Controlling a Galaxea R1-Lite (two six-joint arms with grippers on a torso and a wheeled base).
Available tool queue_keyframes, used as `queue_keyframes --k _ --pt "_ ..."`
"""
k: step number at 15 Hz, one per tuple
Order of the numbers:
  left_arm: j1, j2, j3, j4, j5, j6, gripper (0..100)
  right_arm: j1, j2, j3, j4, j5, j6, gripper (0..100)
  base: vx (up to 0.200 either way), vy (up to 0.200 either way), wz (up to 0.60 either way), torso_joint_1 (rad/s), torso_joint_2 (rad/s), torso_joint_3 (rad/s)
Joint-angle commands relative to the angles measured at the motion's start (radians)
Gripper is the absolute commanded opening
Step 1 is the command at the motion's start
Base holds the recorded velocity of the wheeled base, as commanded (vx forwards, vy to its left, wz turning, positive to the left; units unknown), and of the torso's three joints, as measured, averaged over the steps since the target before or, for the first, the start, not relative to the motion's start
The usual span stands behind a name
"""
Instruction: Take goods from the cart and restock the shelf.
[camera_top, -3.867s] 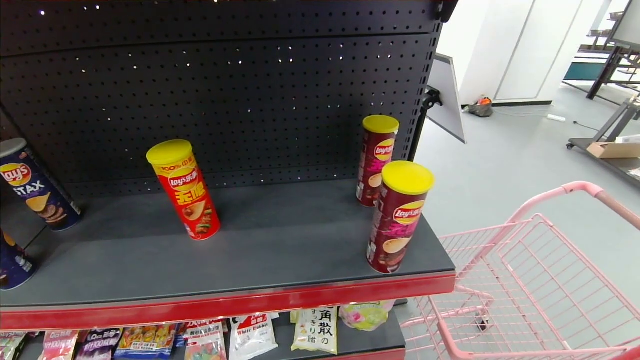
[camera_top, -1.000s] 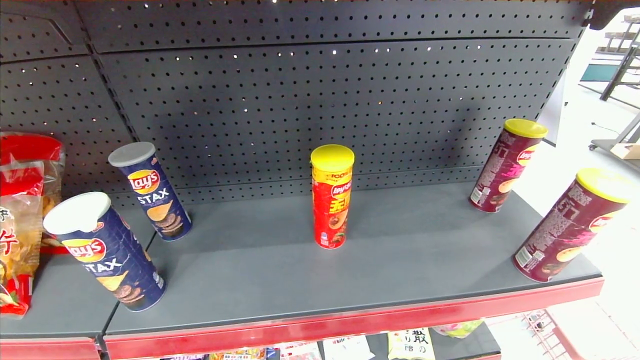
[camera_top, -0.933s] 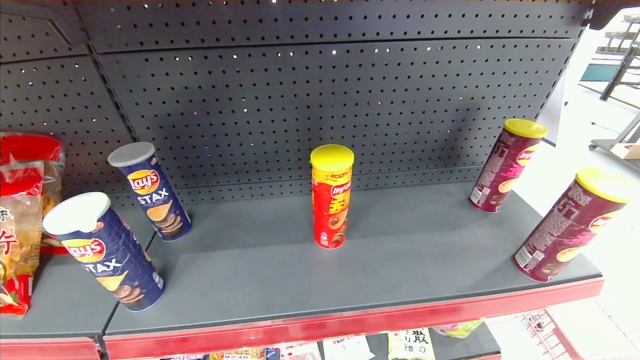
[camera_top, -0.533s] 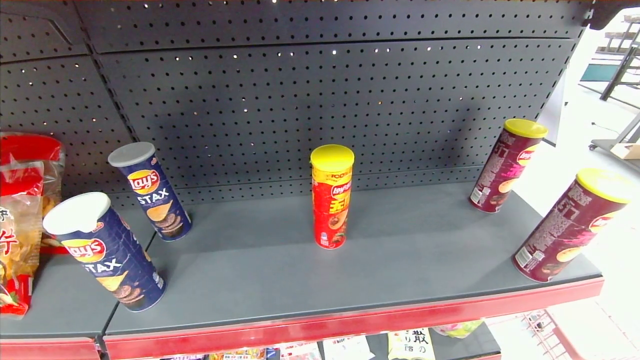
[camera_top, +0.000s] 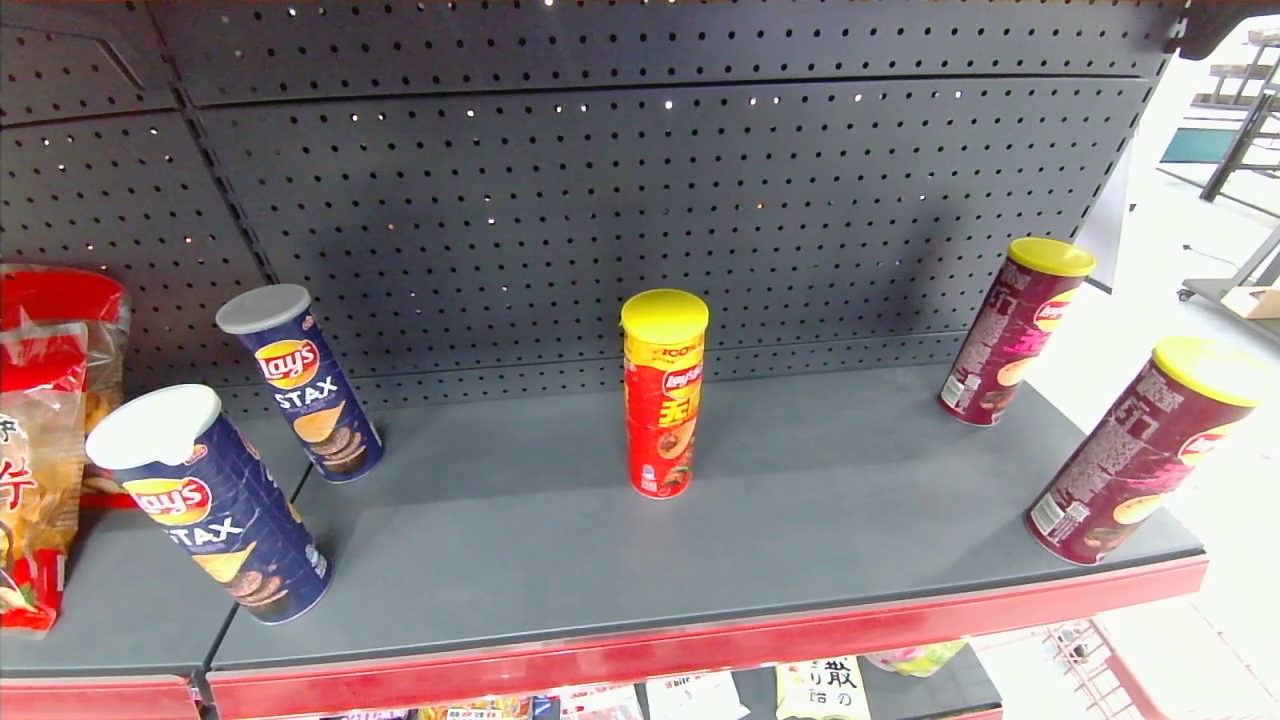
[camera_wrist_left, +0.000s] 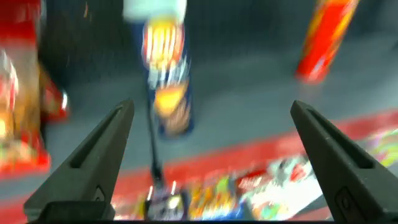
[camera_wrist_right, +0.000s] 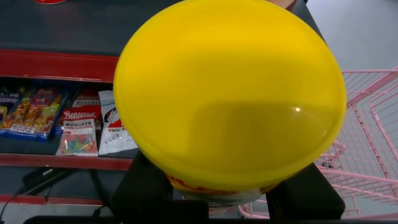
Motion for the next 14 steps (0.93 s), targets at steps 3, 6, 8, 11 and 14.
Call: queue_keyframes --k 3,6,8,11,14 --pt "-0.095 0.382 -0.284 -0.033 -0.334 0.081 100 0.0 0.003 -0.001 0.0 0.001 0.002 0 0.0 0.0 0.0 0.0 0.0 0.0" --pt "-0.097 0.54 -0.406 -0.034 -0.406 0.104 100 0.0 0.003 -0.001 0.0 -0.001 0.003 0 0.0 0.0 0.0 0.0 0.0 0.0" --pt "-0.103 0.627 -0.434 -0.036 -0.443 0.121 100 0.0 0.003 -0.001 0.0 -0.001 0.003 0 0.0 0.0 0.0 0.0 0.0 0.0" --pt "-0.204 0.825 -0.454 -0.11 -0.443 0.241 100 0.0 0.004 -0.001 0.0 -0.001 0.003 0 0.0 0.0 0.0 0.0 0.0 0.0" --pt "-0.327 1.019 -0.463 -0.3 -0.355 0.245 100 0.0 0.003 -0.001 0.0 -0.001 0.003 0 0.0 0.0 0.0 0.0 0.0 0.0"
